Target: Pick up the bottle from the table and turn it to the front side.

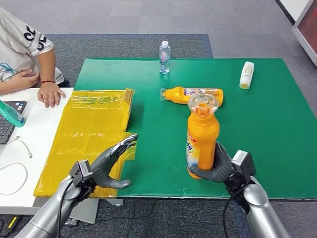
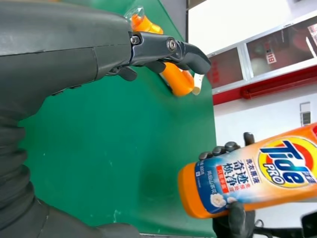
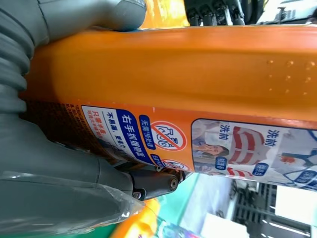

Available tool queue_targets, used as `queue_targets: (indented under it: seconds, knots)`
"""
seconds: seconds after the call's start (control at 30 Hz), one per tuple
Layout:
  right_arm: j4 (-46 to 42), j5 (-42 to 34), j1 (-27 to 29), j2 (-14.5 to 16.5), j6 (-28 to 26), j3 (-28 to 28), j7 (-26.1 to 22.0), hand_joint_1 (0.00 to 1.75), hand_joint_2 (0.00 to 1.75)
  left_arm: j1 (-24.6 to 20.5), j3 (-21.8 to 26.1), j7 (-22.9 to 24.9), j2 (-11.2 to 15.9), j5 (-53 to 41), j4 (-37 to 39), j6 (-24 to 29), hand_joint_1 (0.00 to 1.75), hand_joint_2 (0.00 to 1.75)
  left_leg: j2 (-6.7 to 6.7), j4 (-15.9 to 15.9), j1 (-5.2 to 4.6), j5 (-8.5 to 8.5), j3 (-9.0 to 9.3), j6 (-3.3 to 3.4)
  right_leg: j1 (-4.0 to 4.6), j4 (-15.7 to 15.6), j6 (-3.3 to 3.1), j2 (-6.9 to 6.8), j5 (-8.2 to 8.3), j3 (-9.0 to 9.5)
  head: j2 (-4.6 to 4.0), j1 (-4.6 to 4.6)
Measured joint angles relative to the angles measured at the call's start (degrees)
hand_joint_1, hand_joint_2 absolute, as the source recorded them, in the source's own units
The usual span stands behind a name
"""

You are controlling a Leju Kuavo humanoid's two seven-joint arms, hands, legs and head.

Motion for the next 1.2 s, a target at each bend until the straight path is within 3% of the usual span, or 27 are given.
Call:
queue_targets:
  seconds: [0.43,1.0,1.2]
  knots:
    - [-4.44,14.43,0.07,1.13,-11.21,6.47,0.33,1.75,1.75,-3.49,0.0,0.0,0.41,-1.46,2.03,-1.39,0.0,1.75,0.0,0.0,0.01,0.01,0.0,-0.01,0.01,0.01,-0.01,0.0,-0.01,-0.01,0.0,-0.01]
    - [-4.18,19.42,-0.73,2.56,-15.15,10.07,1.33,1.75,1.75,-5.9,-0.37,0.0,0.9,-0.14,2.28,-5.19,0.0,1.75,0.0,0.0,0.01,0.02,0.0,-0.02,0.01,0.01,-0.01,0.0,0.0,-0.01,0.0,-0.02]
    - [-0.19,21.24,-3.64,4.97,-16.91,12.94,2.68,1.75,1.75,-10.2,-2.14,0.0,0.57,0.94,2.19,-7.14,0.0,1.75,0.0,0.0,0.01,0.09,0.0,-0.02,0.01,0.02,-0.02,0.0,0.02,-0.01,0.0,-0.01]
